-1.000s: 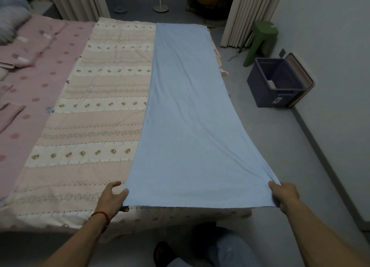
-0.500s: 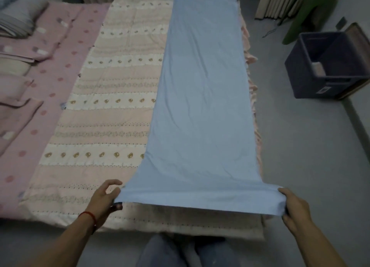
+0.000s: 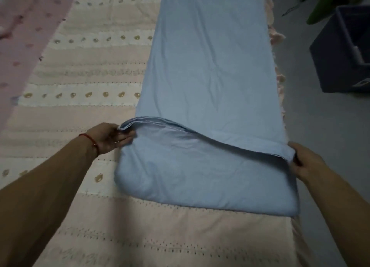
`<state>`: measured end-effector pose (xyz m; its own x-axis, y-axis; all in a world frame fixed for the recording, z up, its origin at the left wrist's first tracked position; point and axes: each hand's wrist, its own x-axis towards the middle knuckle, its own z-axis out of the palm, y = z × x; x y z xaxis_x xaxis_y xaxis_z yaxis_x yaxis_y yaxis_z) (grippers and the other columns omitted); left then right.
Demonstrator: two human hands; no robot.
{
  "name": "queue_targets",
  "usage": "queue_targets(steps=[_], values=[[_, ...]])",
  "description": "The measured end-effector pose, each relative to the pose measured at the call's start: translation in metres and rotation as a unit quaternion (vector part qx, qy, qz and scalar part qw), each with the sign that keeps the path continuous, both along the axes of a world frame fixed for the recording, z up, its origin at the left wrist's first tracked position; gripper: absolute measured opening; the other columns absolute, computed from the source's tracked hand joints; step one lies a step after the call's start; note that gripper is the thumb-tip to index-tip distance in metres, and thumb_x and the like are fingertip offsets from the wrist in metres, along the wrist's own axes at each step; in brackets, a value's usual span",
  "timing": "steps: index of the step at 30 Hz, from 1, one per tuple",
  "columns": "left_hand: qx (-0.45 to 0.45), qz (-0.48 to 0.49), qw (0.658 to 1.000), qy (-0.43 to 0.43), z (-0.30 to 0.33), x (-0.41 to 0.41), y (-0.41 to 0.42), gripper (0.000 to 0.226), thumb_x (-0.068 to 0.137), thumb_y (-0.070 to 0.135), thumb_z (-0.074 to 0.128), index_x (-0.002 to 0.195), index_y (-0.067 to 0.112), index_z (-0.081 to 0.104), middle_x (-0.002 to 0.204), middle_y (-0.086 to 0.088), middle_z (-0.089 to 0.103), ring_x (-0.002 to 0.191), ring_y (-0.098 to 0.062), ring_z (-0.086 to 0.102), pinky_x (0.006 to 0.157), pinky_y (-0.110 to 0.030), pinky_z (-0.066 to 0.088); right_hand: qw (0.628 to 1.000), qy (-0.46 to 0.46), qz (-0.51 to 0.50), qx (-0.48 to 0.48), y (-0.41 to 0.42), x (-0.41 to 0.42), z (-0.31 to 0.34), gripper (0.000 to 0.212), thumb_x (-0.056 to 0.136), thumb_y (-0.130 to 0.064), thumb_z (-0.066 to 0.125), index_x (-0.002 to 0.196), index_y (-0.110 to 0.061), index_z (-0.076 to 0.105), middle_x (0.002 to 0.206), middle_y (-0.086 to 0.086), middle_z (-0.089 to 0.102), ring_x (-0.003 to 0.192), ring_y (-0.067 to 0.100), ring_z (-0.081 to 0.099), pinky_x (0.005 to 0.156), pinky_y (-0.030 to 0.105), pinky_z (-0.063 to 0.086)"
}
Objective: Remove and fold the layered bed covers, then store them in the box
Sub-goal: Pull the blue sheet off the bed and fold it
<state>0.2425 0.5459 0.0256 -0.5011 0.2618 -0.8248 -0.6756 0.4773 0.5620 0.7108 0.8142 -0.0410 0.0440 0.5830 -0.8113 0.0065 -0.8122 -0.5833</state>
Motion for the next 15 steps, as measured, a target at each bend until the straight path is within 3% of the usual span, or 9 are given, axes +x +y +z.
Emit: queue_targets(steps=[3, 5, 6, 8, 9, 10, 12, 13, 15], values=[[-0.007, -0.001, 1.000, -0.003, -0.043, -0.007, 0.013, 0.036, 0.093, 0.006, 0.028, 0.104, -0.010, 0.058, 0.097, -0.020, 0.072, 0.095, -0.032, 0.068, 0.095, -0.042, 0.048, 1.000, -0.009, -0.021, -0.019, 0.013, -0.017, -0.030, 0.006, 0.098, -0.015, 0.064, 0.101, -0.009, 0.063, 0.081, 0.005, 0.061, 0.060, 0.008, 0.062, 0.039, 0.021, 0.052], [-0.012, 0.010, 1.000, -0.006, -0.074, -0.003, 0.014, 0.032, 0.087, 0.006, 0.031, 0.093, -0.009, 0.058, 0.094, -0.016, 0.066, 0.087, -0.029, 0.062, 0.086, -0.039, 0.053, 0.999, 0.006, -0.029, -0.038, 0.014, -0.017, -0.054, 0.009, 0.098, -0.018, 0.065, 0.099, -0.010, 0.061, 0.073, 0.002, 0.057, 0.043, 0.005, 0.057, 0.040, 0.019, 0.051], [-0.028, -0.004, 0.999, 0.029, -0.087, 0.000, 0.014, 0.027, 0.086, 0.006, 0.036, 0.083, -0.006, 0.059, 0.086, -0.015, 0.063, 0.076, -0.027, 0.058, 0.075, -0.036, 0.056, 0.998, 0.010, -0.035, -0.042, 0.015, -0.015, -0.061, 0.010, 0.097, -0.020, 0.066, 0.095, -0.011, 0.061, 0.070, 0.001, 0.055, 0.037, 0.004, 0.055, 0.041, 0.018, 0.050], [-0.096, -0.069, 0.973, 0.199, -0.106, 0.002, 0.010, 0.021, 0.084, 0.010, 0.056, 0.066, 0.005, 0.066, 0.071, -0.016, 0.061, 0.062, -0.026, 0.054, 0.058, -0.034, 0.050, 0.997, 0.018, -0.047, -0.053, 0.019, -0.017, -0.054, 0.012, 0.095, -0.019, 0.070, 0.092, -0.013, 0.060, 0.067, 0.000, 0.057, 0.035, 0.004, 0.056, 0.040, 0.016, 0.049], [-0.128, -0.109, 0.944, 0.285, -0.109, 0.002, 0.009, 0.018, 0.083, 0.013, 0.065, 0.066, 0.009, 0.067, 0.066, -0.015, 0.060, 0.060, -0.025, 0.053, 0.059, -0.032, 0.047, 0.997, 0.036, -0.045, -0.057, 0.020, -0.018, -0.047, 0.020, 0.085, -0.013, 0.080, 0.094, -0.012, 0.062, 0.064, 0.001, 0.062, 0.037, 0.005, 0.059, 0.040, 0.016, 0.049], [-0.136, -0.128, 0.925, 0.331, -0.109, 0.000, 0.009, 0.015, 0.084, 0.016, 0.069, 0.070, 0.011, 0.067, 0.064, -0.012, 0.059, 0.060, -0.024, 0.052, 0.060, -0.030, 0.044, 0.995, 0.073, -0.055, -0.041, 0.022, -0.020, -0.040, 0.046, 0.061, -0.001, 0.094, 0.095, -0.009, 0.064, 0.062, 0.002, 0.068, 0.043, 0.007, 0.064, 0.043, 0.015, 0.050], [-0.119, -0.134, 0.917, 0.357, -0.107, -0.006, 0.010, 0.012, 0.086, 0.022, 0.070, 0.080, 0.013, 0.066, 0.066, -0.007, 0.059, 0.063, -0.024, 0.052, 0.062, -0.030, 0.044, 0.981, 0.174, -0.082, -0.018, 0.026, -0.023, -0.027, 0.100, 0.006, 0.005, 0.099, 0.100, 0.002, 0.066, 0.077, 0.011, 0.077, 0.065, 0.017, 0.076, 0.056, 0.020, 0.058], [-0.114, -0.130, 0.918, 0.356, -0.106, -0.007, 0.009, 0.014, 0.087, 0.026, 0.071, 0.083, 0.013, 0.067, 0.069, -0.007, 0.060, 0.066, -0.024, 0.054, 0.063, -0.032, 0.045, 0.977, 0.197, -0.078, -0.007, 0.026, -0.023, -0.024, 0.101, 0.013, 0.000, 0.102, 0.106, 0.006, 0.064, 0.092, 0.017, 0.077, 0.079, 0.024, 0.078, 0.063, 0.027, 0.061], [-0.114, -0.122, 0.927, 0.335, -0.103, -0.006, 0.003, 0.026, 0.087, 0.037, 0.073, 0.086, 0.012, 0.068, 0.075, -0.008, 0.062, 0.070, -0.025, 0.056, 0.067, -0.036, 0.049, 0.981, 0.187, -0.035, 0.037, 0.011, -0.027, -0.014, 0.047, 0.076, -0.013, 0.084, 0.111, 0.005, 0.058, 0.117, 0.023, 0.071, 0.099, 0.036, 0.074, 0.079, 0.041, 0.063]])
